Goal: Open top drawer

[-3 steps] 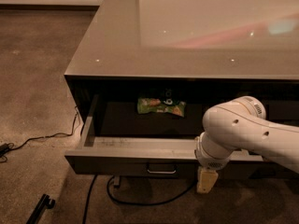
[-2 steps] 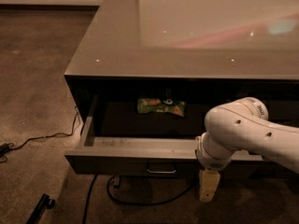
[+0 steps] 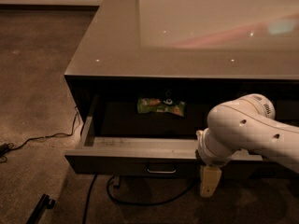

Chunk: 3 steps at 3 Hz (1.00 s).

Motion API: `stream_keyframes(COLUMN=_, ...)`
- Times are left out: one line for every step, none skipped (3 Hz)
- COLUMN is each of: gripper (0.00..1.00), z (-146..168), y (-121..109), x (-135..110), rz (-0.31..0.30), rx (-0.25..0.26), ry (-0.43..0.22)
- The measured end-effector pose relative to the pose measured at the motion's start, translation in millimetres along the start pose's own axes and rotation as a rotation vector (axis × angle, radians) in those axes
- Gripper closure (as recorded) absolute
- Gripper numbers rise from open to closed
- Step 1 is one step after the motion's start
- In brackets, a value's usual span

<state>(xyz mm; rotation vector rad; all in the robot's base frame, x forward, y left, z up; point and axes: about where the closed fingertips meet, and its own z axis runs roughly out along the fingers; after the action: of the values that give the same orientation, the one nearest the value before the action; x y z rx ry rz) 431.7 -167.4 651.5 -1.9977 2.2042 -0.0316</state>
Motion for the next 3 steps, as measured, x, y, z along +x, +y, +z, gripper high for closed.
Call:
stream_keyframes(gripper=0.00, z=-14.5, y=-16.8, x=3.6, rz=0.010, rx=0.061, ry=-0.055)
stream_keyframes(gripper=0.00, z=-29.7, y=-34.5, x=8.0, rz=0.012, rx=0.119, ry=-0.110)
stream_keyframes(gripper=0.19, z=-43.8, y=-45.6, x=10.1, rz=0.010, rx=0.167, ry=-0.145)
